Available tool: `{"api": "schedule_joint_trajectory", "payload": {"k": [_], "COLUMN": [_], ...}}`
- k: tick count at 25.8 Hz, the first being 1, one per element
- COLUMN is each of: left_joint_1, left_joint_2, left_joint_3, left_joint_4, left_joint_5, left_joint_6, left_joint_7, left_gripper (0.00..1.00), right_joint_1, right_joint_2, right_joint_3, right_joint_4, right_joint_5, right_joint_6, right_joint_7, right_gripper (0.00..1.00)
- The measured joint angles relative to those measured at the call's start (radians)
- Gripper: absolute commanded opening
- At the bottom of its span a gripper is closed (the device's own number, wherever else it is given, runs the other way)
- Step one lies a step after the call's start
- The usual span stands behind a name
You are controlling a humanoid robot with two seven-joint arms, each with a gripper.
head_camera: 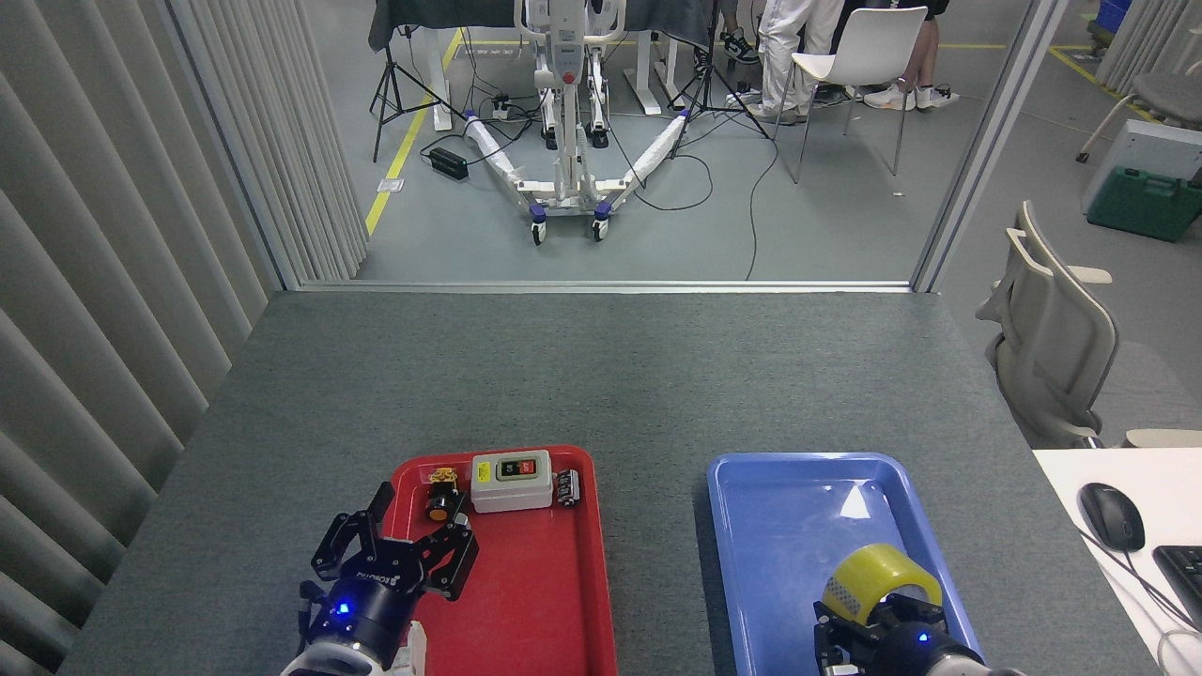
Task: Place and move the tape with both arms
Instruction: 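Open the right gripper and release the tape roll in the blue tray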
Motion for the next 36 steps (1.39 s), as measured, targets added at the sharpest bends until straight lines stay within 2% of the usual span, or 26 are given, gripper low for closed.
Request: {"api": "schedule_joint_trajectory", "payload": {"k": [2, 3, 6, 9, 12, 14, 18, 21, 23, 32, 34, 36], "left_joint_1": [0.012, 0.017, 0.033, 0.049, 0.064, 0.071, 0.076, 0.082, 0.087, 0.093, 0.093, 0.094], "left_joint_2": [-0.003, -0.005, -0.016, -0.024, -0.028, -0.031, -0.031, -0.031, -0.032, -0.049, -0.054, -0.068], "left_joint_3": [-0.027, -0.036, -0.056, -0.062, -0.066, -0.067, -0.066, -0.066, -0.066, -0.065, -0.062, -0.054], "left_joint_4": [-0.007, -0.009, -0.013, -0.024, -0.030, -0.030, -0.028, -0.028, -0.028, -0.030, -0.033, -0.032], "left_joint_5": [-0.043, -0.058, -0.088, -0.112, -0.123, -0.126, -0.129, -0.135, -0.145, -0.189, -0.208, -0.218], "left_joint_6": [0.056, 0.087, 0.142, 0.157, 0.141, 0.116, 0.088, 0.081, 0.081, 0.078, 0.075, 0.058], "left_joint_7": [0.047, 0.063, 0.087, 0.107, 0.116, 0.121, 0.124, 0.125, 0.128, 0.120, 0.115, 0.112], "left_gripper": [0.93, 0.98, 1.00, 1.00, 1.00, 1.00, 1.00, 1.00, 1.00, 1.00, 1.00, 1.00], "right_joint_1": [-0.035, -0.055, -0.107, -0.148, -0.173, -0.188, -0.204, -0.208, -0.207, -0.191, -0.170, -0.137], "right_joint_2": [-0.003, -0.003, -0.004, -0.004, -0.007, -0.011, -0.026, -0.037, -0.044, -0.048, -0.046, -0.045], "right_joint_3": [0.011, 0.024, 0.082, 0.129, 0.146, 0.150, 0.152, 0.153, 0.155, 0.156, 0.154, 0.149], "right_joint_4": [0.004, 0.007, 0.034, 0.066, 0.088, 0.101, 0.123, 0.134, 0.139, 0.133, 0.122, 0.107], "right_joint_5": [-0.047, -0.061, -0.085, -0.091, -0.093, -0.094, -0.092, -0.086, -0.083, -0.070, -0.060, -0.042], "right_joint_6": [0.102, 0.154, 0.315, 0.438, 0.486, 0.498, 0.507, 0.508, 0.508, 0.503, 0.502, 0.500], "right_joint_7": [0.119, 0.167, 0.291, 0.344, 0.357, 0.359, 0.360, 0.326, 0.289, 0.141, 0.060, -0.074], "right_gripper": [0.00, 0.00, 0.00, 0.00, 0.00, 0.08, 0.42, 0.69, 0.77, 0.89, 0.90, 0.92]}}
